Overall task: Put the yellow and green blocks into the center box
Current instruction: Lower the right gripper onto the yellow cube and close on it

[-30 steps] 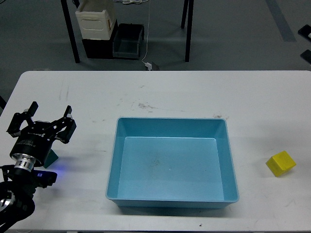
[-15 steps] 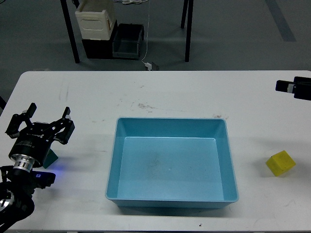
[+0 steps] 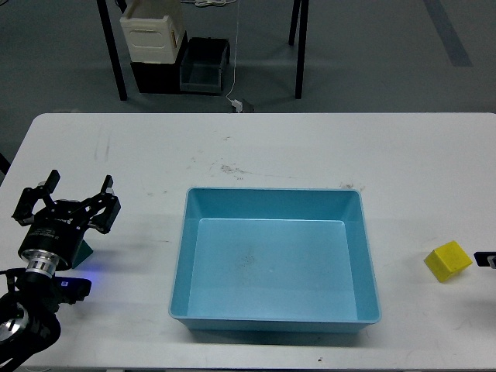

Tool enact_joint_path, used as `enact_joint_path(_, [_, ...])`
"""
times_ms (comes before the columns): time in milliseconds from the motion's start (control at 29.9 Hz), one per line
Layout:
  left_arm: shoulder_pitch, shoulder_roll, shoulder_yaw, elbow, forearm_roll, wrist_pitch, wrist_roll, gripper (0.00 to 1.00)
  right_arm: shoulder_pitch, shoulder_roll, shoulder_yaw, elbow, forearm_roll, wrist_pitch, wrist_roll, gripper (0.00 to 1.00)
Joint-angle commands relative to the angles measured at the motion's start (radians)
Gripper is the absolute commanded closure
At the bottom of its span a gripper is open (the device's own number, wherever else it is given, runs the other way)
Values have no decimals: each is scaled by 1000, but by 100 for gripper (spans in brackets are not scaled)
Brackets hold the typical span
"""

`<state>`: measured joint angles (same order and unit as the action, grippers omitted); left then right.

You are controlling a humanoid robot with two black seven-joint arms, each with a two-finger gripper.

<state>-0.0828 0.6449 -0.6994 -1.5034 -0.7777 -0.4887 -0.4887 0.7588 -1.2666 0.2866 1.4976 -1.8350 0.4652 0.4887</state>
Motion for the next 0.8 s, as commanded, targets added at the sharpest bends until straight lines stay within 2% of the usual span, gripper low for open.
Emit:
enact_joint_path(0, [0, -1, 0, 5, 0, 0, 0, 0, 2, 10, -4, -46, -3, 23, 0, 0])
enact_joint_path(368, [0, -11, 0, 8, 0, 0, 0, 0, 5, 154, -9, -151, -3, 23, 0, 0])
enact_joint_path(770, [0, -14, 0, 9, 0, 0, 0, 0, 8, 228, -10, -186, 0, 23, 0, 0])
